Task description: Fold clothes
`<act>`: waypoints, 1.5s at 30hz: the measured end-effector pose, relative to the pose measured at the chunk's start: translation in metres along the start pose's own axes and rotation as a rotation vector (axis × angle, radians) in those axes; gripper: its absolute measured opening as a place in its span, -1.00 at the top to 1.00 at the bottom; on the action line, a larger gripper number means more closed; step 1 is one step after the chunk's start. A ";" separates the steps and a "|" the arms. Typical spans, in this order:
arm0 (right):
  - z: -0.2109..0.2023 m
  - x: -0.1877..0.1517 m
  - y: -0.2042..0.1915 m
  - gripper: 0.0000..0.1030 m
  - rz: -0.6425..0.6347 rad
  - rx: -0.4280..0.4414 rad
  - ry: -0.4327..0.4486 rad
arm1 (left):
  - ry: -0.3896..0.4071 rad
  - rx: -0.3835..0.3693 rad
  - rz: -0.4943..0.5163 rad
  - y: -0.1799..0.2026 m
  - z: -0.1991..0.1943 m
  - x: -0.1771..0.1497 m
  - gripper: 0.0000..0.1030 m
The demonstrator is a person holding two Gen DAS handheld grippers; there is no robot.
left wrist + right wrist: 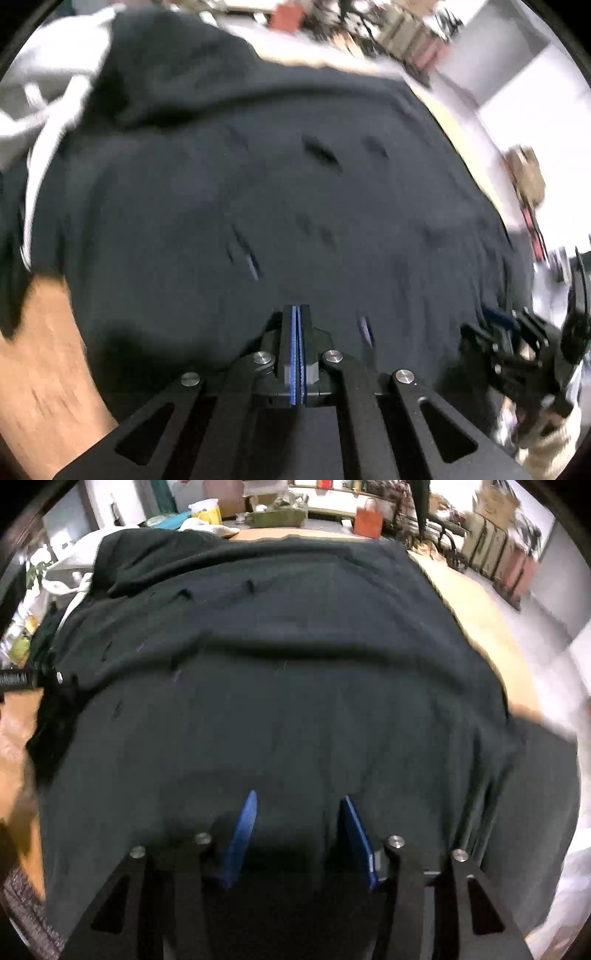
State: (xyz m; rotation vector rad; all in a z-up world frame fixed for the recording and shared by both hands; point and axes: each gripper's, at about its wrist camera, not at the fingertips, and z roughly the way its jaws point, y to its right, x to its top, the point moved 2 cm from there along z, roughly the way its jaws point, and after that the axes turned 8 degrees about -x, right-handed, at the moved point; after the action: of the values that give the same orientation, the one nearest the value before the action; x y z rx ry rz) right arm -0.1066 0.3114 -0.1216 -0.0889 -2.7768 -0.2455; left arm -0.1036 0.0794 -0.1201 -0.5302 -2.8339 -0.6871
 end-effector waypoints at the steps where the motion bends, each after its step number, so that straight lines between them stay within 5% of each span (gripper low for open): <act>1: -0.006 -0.014 -0.002 -0.03 -0.007 -0.004 -0.006 | -0.018 0.004 -0.006 0.003 -0.009 -0.027 0.93; 4: -0.024 -0.054 -0.003 -0.03 -0.006 -0.008 -0.028 | -0.040 -0.018 -0.033 -0.002 -0.012 -0.052 0.93; 11: -0.056 -0.125 0.057 -0.17 0.212 -0.035 -0.016 | -0.083 -0.068 -0.082 -0.012 -0.015 -0.099 0.81; 16: -0.070 -0.153 0.071 -0.37 0.224 -0.122 -0.018 | -0.112 -0.084 0.047 0.045 -0.025 -0.130 0.41; 20: -0.064 -0.161 0.091 -0.38 0.319 -0.041 -0.015 | -0.119 -0.143 0.100 0.076 -0.019 -0.151 0.30; 23: -0.055 -0.163 0.091 -0.37 0.339 0.012 -0.029 | -0.028 -0.081 0.174 0.094 -0.020 -0.154 0.29; 26: -0.049 -0.165 0.089 -0.34 0.338 0.052 -0.029 | 0.163 0.064 0.334 0.106 -0.025 -0.155 0.29; 30: -0.052 -0.171 0.088 -0.34 0.308 0.065 0.008 | 0.310 0.355 0.790 0.136 -0.038 -0.207 0.29; 34: -0.056 -0.182 0.085 -0.34 0.306 0.082 0.001 | 0.260 0.556 1.296 0.166 0.006 -0.276 0.29; 37: -0.055 -0.187 0.082 -0.34 0.308 0.090 0.002 | 0.184 0.619 1.523 0.172 0.048 -0.309 0.29; 40: -0.052 -0.187 0.078 -0.34 0.297 0.090 0.004 | 0.131 0.679 1.622 0.167 0.085 -0.314 0.29; 45: -0.057 -0.192 0.087 -0.35 0.327 0.097 0.026 | 0.155 0.689 1.627 0.167 0.096 -0.301 0.29</act>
State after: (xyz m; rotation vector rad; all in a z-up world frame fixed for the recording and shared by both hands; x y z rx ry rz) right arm 0.1003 0.3807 -0.1219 -0.5059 -2.6898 -0.0274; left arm 0.2287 0.1734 -0.2119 -1.9466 -1.4035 0.5000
